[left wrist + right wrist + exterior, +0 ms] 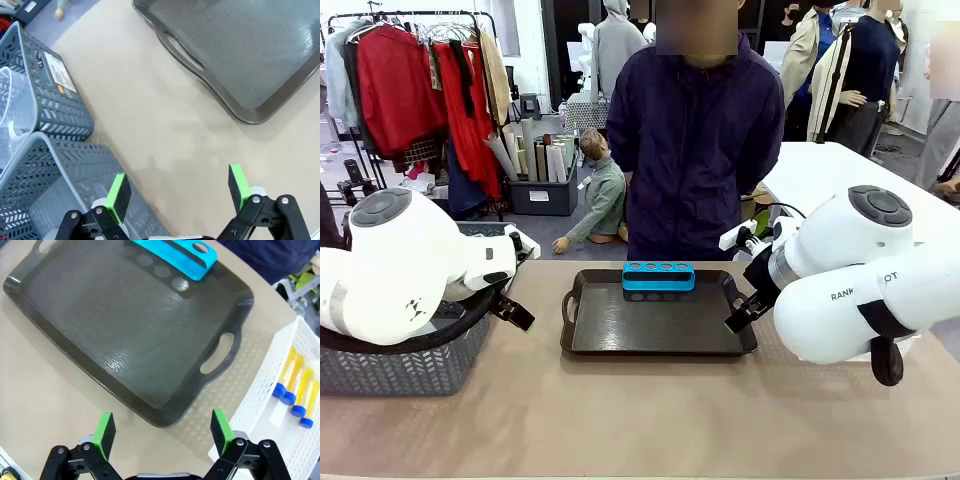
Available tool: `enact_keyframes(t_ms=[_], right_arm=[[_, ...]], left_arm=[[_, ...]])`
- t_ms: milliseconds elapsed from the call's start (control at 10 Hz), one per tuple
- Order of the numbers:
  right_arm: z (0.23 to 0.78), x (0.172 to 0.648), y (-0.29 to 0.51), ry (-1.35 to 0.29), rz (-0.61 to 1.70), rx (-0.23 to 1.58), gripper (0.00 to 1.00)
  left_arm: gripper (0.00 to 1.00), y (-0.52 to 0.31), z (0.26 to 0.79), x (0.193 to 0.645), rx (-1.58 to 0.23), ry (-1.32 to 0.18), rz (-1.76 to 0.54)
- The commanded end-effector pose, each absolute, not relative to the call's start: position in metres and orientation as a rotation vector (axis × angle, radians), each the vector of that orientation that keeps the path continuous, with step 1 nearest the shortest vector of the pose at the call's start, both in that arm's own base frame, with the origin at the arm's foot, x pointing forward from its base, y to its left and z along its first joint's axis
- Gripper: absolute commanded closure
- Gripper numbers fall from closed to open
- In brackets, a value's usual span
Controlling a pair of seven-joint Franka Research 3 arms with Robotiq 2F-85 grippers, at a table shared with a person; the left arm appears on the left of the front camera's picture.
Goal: Prepare the laboratory tools.
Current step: Pick up one Large Measuring Cup and place it on the Handle tray.
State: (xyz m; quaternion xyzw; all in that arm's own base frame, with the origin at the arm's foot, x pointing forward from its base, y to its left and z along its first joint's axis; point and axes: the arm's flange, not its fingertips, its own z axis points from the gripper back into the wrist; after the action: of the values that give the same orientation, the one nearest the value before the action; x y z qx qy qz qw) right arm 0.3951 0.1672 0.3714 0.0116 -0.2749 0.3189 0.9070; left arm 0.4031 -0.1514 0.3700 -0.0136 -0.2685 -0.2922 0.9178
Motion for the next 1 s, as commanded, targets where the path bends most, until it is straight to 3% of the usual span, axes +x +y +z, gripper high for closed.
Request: enact_keyframes(t_ms=[0, 900], right_arm=[[0.3715, 0.3951, 0.1672, -0.568, 0.658, 0.024, 0.0], [0.3715, 0.3951, 0.1672, -0.568, 0.658, 0.024, 0.0]], left_arm=[[0.0, -0.1514, 0.3702, 0.403, -0.028, -0.553, -0.601], [0.0, -0.1514, 0.3702, 0.403, -0.028, -0.553, -0.601]])
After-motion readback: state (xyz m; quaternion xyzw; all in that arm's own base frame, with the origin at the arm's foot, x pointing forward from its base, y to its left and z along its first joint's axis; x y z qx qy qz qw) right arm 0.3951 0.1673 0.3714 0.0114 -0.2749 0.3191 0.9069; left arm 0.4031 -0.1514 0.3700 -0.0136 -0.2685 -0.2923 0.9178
